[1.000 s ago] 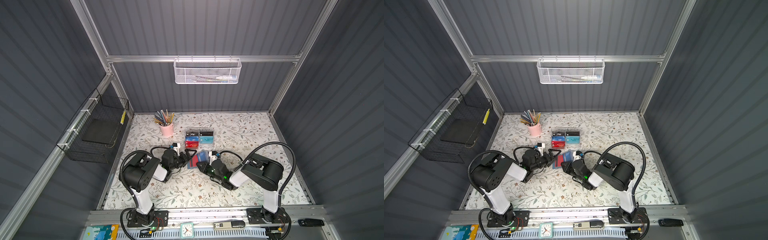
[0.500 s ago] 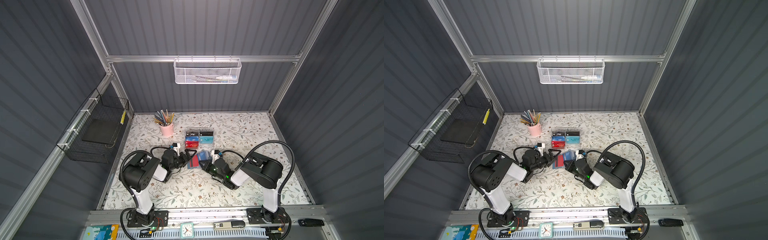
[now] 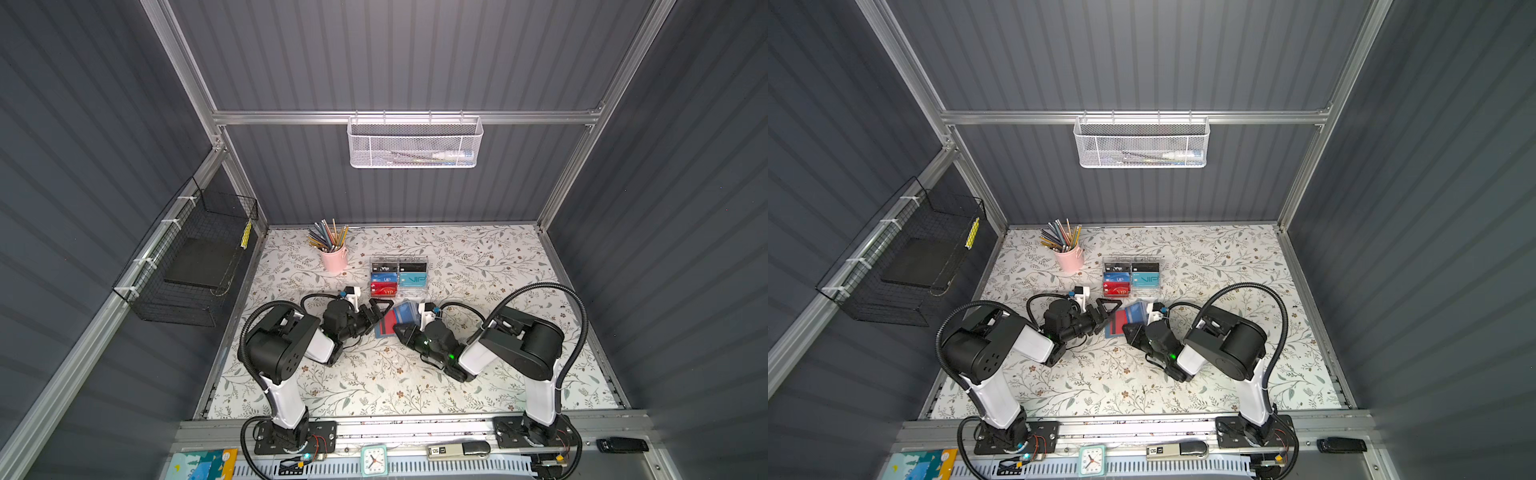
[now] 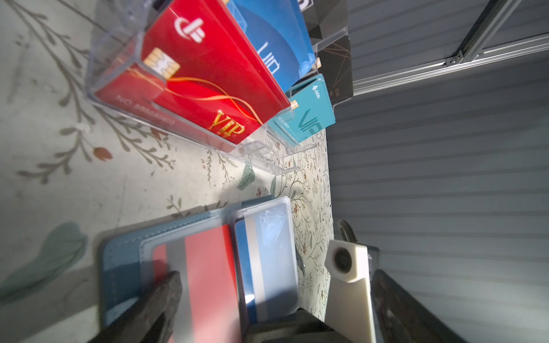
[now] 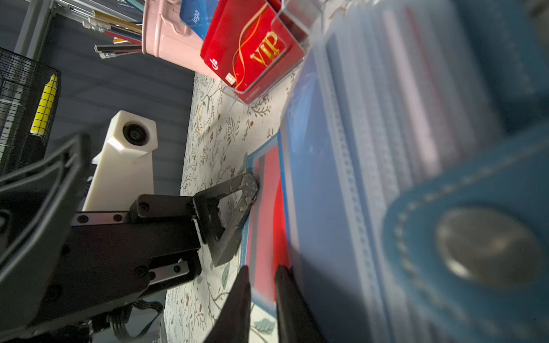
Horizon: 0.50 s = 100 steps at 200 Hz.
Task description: Take the credit cards out of the card holder
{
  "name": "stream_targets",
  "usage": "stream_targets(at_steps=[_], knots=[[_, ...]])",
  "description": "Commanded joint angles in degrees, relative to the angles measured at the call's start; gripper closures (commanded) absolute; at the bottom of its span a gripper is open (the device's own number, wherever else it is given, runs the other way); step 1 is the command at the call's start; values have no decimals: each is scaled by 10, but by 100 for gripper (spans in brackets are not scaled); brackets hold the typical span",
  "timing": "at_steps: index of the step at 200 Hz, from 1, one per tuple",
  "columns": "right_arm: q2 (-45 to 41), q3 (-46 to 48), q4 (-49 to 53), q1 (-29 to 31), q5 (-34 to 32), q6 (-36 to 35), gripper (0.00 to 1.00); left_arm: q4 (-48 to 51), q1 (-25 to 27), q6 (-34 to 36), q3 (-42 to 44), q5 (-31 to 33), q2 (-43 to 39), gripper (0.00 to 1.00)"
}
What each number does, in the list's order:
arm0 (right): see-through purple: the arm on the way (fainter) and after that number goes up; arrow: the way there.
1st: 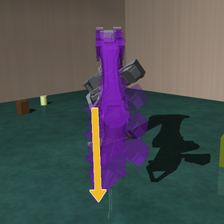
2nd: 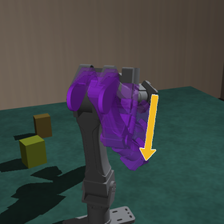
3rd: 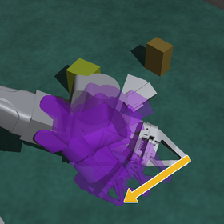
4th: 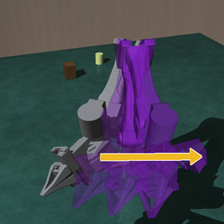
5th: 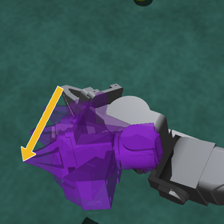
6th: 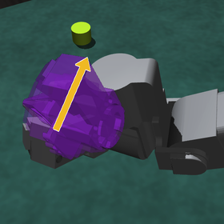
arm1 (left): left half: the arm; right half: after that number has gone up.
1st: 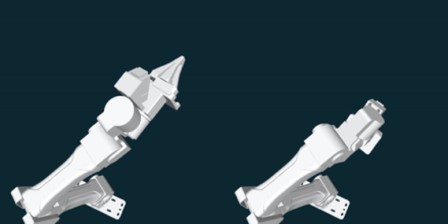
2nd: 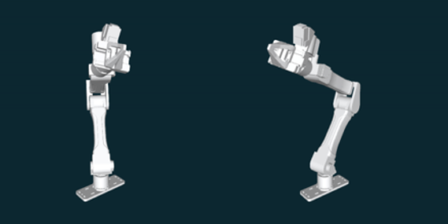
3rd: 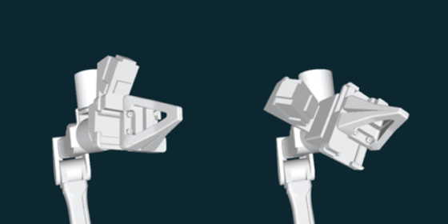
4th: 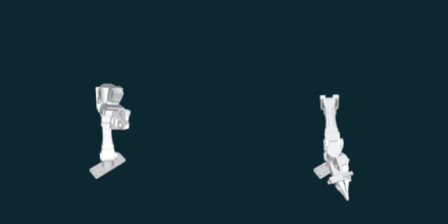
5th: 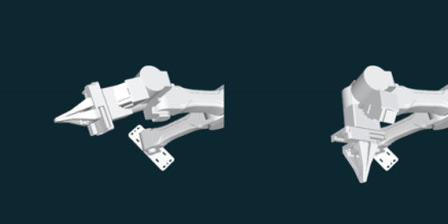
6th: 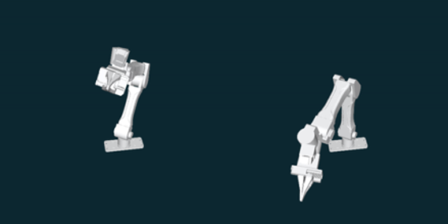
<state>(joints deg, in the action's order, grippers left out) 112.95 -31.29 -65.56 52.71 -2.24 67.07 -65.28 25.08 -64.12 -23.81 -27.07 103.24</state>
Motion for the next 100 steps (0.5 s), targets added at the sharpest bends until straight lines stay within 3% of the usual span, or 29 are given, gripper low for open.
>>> stream_targets(at_steps=[1, 100], knots=[[-3, 15, 86, 8, -41, -1, 79, 74, 3, -1, 20, -3, 9, 0], [-21, 36, 94, 14, -72, -2, 77, 75, 2, 3, 21, -3, 11, 0]])
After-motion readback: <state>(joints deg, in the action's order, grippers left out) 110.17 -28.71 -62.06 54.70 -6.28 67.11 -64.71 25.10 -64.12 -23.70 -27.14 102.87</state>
